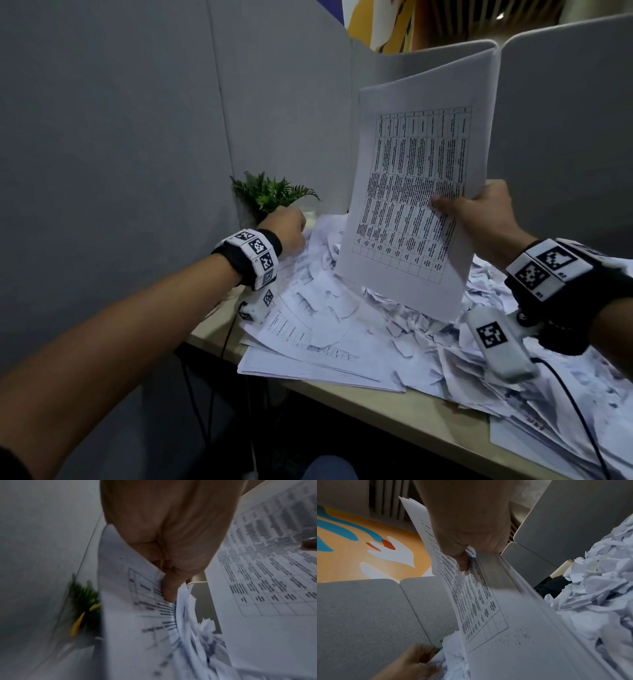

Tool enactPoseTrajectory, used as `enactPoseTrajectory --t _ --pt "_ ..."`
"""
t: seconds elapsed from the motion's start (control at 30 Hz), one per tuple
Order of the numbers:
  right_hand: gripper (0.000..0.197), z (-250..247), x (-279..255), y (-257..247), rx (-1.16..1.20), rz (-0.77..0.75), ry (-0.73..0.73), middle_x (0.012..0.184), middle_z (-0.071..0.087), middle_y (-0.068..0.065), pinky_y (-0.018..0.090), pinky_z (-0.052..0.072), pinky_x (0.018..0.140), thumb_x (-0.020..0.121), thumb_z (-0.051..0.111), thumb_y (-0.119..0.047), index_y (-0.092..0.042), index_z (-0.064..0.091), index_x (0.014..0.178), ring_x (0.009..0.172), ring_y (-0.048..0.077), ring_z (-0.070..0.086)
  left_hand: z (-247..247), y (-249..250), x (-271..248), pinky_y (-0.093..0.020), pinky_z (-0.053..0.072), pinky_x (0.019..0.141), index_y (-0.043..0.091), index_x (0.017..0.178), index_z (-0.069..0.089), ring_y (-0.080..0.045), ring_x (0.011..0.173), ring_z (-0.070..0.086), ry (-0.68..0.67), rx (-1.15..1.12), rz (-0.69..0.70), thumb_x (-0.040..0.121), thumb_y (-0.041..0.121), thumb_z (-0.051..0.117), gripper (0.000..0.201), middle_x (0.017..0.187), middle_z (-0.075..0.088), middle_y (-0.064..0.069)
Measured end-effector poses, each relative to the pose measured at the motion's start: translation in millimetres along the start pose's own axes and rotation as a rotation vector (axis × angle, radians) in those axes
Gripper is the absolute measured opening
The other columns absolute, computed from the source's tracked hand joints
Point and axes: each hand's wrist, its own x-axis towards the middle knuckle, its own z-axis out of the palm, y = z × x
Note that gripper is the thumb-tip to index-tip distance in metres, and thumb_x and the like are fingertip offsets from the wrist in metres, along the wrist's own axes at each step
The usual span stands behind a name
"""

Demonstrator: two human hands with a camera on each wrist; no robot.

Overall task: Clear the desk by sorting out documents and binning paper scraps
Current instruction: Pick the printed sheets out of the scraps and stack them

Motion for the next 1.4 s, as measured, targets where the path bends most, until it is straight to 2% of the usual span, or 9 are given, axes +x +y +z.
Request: enactPoseTrajectory --t 0.17,0.33,0.5,0.6,0.7,0.83,1.0,1.17,1.4 --pt "0.033 -3 -2 -2 -0.038 -0.005 -0.002 0.092 0.073 0.006 0.051 0.058 0.080 0.070 0.084 -0.022 -0.009 0.071 0.097 0.083 0.026 0.071 -22 -1 9 -0.025 0.032 0.053 0.011 0.061 0.043 -0.023 0.060 0.047 0.121 -0.077 0.062 0.083 0.003 0.052 0.026 0.062 0.048 -0.006" --pt "0.031 -6 -5 -7 0.014 -0.004 -0.041 0.094 0.072 0.009 0.049 0.058 0.083 0.075 0.081 -0.015 -0.006 0.069 0.102 0.087 0.026 0.070 -67 -2 10 -0.031 0.043 0.063 0.012 0.089 0.056 -0.028 0.076 0.055 0.408 -0.148 0.038 0.088 0.007 0.054 0.006 0.084 0.058 -0.010" --pt "0.025 -3 -15 -15 0.160 0.021 -0.113 0.089 0.073 0.008 0.039 0.059 0.073 0.078 0.077 -0.004 -0.005 0.066 0.101 0.084 0.026 0.072 -86 -15 18 -0.035 0.057 0.079 0.012 0.108 0.069 -0.027 0.086 0.067 0.626 -0.469 -0.026 0.087 0.007 0.060 0.023 0.099 0.071 -0.009" --pt "0.027 4 -19 -17 0.364 0.102 -0.133 0.091 0.071 0.008 0.030 0.058 0.062 0.080 0.072 0.004 -0.004 0.061 0.104 0.081 0.024 0.072 -74 -13 12 -0.026 0.052 0.084 0.010 0.111 0.065 -0.020 0.099 0.065 0.582 -0.892 -0.032 0.091 0.008 0.061 0.020 0.106 0.068 -0.003" --pt "0.019 15 -20 -19 0.460 0.121 -0.073 0.088 0.072 0.005 0.029 0.058 0.061 0.082 0.071 0.002 -0.010 0.062 0.093 0.082 0.022 0.072 -51 -6 0 -0.034 0.053 0.090 0.014 0.109 0.059 -0.020 0.104 0.065 0.451 -1.222 0.010 0.094 0.004 0.057 0.019 0.111 0.067 -0.002" --pt "0.010 24 -23 -23 0.496 0.096 -0.082 0.084 0.073 -0.001 0.022 0.056 0.055 0.086 0.069 -0.003 -0.008 0.062 0.093 0.072 0.012 0.072 -25 3 -13 -0.047 0.050 0.096 0.009 0.122 0.055 -0.025 0.107 0.065 0.302 -1.322 0.066 0.092 0.000 0.055 0.031 0.117 0.067 -0.009" --pt "0.012 27 -27 -16 0.406 0.060 -0.137 0.087 0.076 0.000 0.038 0.061 0.072 0.087 0.068 -0.004 -0.013 0.067 0.095 0.084 0.021 0.073 -9 23 -30 -0.040 0.054 0.089 0.000 0.126 0.053 -0.027 0.102 0.064 0.247 -1.475 0.192 0.099 0.004 0.045 0.028 0.120 0.063 -0.016" --pt "0.012 30 -25 -11 0.243 0.067 -0.132 0.100 0.073 0.009 0.048 0.057 0.085 0.085 0.072 -0.010 -0.010 0.068 0.096 0.092 0.027 0.071 -5 23 -34 -0.034 0.058 0.076 0.009 0.112 0.061 -0.020 0.091 0.070 0.367 -1.264 0.190 0.095 -0.006 0.047 0.026 0.104 0.069 -0.008" --pt "0.023 26 -17 -2 0.171 0.078 -0.046 0.100 0.073 0.011 0.049 0.057 0.085 0.084 0.075 -0.017 -0.005 0.069 0.102 0.093 0.027 0.070 -42 -22 -14 -0.015 0.048 0.069 0.010 0.107 0.064 -0.011 0.077 0.060 0.944 -0.940 -0.059 0.088 0.005 0.059 0.020 0.092 0.067 -0.001"
